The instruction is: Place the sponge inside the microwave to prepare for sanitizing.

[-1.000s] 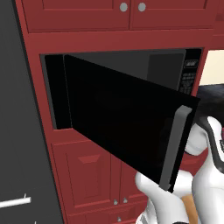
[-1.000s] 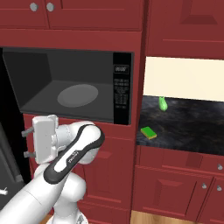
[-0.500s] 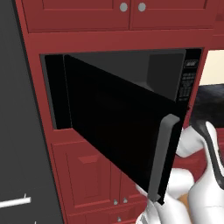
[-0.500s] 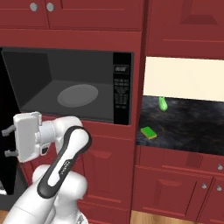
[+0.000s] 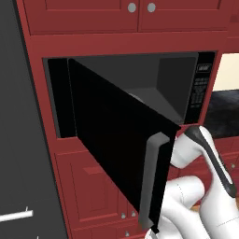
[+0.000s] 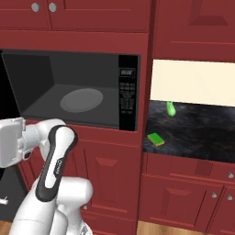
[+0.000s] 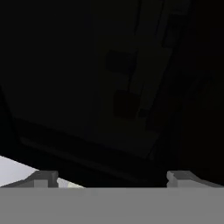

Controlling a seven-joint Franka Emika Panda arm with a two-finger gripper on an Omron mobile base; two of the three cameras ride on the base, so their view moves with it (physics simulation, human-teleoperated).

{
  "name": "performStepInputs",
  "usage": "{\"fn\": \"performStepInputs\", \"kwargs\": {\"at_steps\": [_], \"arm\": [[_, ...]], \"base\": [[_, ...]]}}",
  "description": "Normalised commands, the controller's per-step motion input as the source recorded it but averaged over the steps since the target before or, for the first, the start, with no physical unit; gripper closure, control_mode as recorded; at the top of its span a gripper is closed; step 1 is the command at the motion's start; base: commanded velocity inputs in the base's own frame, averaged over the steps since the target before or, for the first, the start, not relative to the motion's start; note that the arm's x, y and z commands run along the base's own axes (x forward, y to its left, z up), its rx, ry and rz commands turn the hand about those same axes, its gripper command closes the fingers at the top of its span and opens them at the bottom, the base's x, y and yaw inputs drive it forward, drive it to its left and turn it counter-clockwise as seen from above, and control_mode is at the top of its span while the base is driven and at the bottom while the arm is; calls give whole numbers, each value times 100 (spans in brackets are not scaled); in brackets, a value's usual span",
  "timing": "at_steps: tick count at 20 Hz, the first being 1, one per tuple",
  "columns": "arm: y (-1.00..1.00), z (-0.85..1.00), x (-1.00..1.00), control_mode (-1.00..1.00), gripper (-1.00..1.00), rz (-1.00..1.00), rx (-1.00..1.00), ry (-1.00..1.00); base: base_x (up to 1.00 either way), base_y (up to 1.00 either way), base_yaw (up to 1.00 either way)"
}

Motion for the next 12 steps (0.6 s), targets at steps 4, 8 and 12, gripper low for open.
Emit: {"fn": "performStepInputs", "kwargs": {"at_steps": [4,8,12], "arm": [[48,-19,-28,-100,-100,0,17,-7],[45,-19,-15,-100,-100,0,17,-9],[42,-9,0,-100,-100,-12,8,-6]], "base": [[0,0,0],[0,0,0],[0,0,0]]}}
